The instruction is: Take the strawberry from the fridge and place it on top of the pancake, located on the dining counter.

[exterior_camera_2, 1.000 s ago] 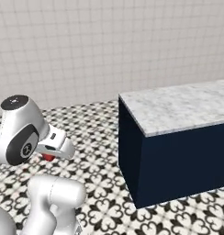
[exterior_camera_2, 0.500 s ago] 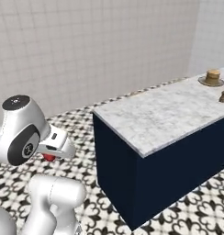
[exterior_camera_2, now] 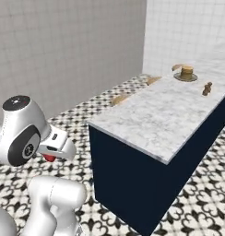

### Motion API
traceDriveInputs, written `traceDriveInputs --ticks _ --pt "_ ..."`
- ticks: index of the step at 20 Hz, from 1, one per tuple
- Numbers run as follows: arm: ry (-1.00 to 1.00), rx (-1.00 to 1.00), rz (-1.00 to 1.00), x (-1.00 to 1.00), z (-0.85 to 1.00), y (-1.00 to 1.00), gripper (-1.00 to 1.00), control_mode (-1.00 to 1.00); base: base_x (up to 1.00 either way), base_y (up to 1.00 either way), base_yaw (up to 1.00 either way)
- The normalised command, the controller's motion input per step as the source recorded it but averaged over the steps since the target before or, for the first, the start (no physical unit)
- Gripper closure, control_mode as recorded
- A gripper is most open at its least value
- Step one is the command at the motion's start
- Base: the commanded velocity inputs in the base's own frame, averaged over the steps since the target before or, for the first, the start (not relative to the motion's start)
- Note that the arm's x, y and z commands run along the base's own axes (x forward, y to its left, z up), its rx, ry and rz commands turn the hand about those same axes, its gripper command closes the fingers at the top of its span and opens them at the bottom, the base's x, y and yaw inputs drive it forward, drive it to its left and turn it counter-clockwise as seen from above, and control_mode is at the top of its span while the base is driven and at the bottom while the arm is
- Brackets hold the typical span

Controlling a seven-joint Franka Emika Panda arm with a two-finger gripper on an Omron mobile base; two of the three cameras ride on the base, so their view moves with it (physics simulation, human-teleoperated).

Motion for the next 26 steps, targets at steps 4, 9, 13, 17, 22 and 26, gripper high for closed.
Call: traceDriveInputs --ticks 4,9,13,17,22,26 --pt "0.00 0.00 0.00 0.00 0.00 0.00 1.00 1.00 0.05 1.00 -0.44" --pt "0.00 0.00 0.00 0.00 0.00 0.00 1.00 1.00 0.10 1.00 -0.45" --pt "0.00 0.00 0.00 0.00 0.00 0.00 1.00 1.00 0.14 1.00 -0.46" --pt "0.00 0.00 0.00 0.00 0.00 0.00 1.00 1.00 0.19 1.00 -0.47" --pt "0.00 0.00 0.00 0.00 0.00 0.00 1.00 1.00 0.17 1.00 -0.46" --pt "0.00 0.00 0.00 0.00 0.00 0.00 1.00 1.00 0.39 1.00 -0.41"
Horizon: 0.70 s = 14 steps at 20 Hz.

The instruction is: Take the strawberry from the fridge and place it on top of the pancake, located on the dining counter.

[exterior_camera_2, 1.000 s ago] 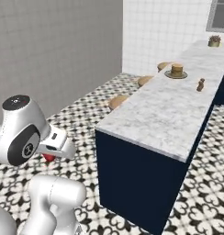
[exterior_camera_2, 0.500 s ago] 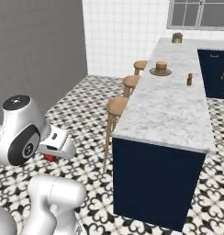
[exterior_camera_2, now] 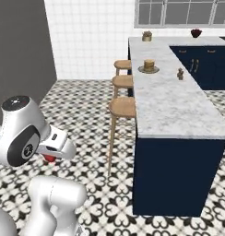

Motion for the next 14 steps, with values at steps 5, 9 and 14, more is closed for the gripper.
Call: traceDriveInputs --ticks 5,9,14 --pt "0.00 0.00 0.00 0.00 0.00 0.00 1.00 1.00 0.56 1.00 -0.41" --pt "0.00 0.00 0.00 0.00 0.00 0.00 1.00 1.00 0.74 1.00 -0.43" --pt "0.00 0.00 0.00 0.00 0.00 0.00 1.00 1.00 0.75 1.00 -0.47"
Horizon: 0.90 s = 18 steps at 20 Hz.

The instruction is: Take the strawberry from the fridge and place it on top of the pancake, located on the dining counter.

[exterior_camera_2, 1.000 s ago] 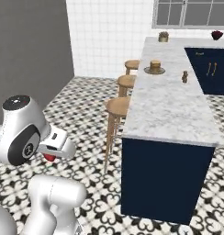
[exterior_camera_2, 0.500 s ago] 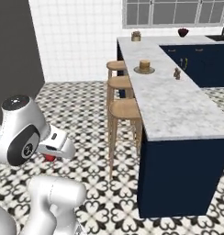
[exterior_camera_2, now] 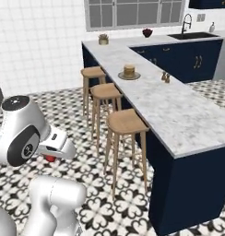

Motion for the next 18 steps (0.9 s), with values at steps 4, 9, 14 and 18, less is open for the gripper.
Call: traceDriveInputs --ticks 4,9,14,18 --pt "0.00 0.00 0.00 0.00 0.00 0.00 1.00 1.00 0.58 1.00 -0.48" --pt "0.00 0.00 0.00 0.00 0.00 0.00 1.00 1.00 0.36 1.00 -0.46" --pt "0.00 0.00 0.00 0.00 0.00 0.00 1.00 1.00 0.21 1.00 -0.44" --pt "0.00 0.00 0.00 0.00 0.00 0.00 1.00 1.00 0.26 1.00 -0.48"
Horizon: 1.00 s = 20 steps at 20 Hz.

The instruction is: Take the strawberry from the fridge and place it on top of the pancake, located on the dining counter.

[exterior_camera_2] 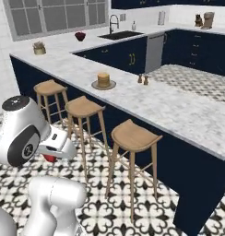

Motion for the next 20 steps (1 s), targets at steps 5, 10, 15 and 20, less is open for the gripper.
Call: traceDriveInputs --ticks 5,10,15,20 --pt "0.00 0.00 0.00 0.00 0.00 0.00 1.00 1.00 0.33 1.00 -0.50" --pt "0.00 0.00 0.00 0.00 0.00 0.00 1.00 1.00 0.35 1.00 -0.50" --pt "0.00 0.00 0.00 0.00 0.00 0.00 1.00 1.00 0.37 1.00 -0.50" --pt "0.00 0.00 0.00 0.00 0.00 0.00 1.00 1.00 0.38 1.00 -0.49"
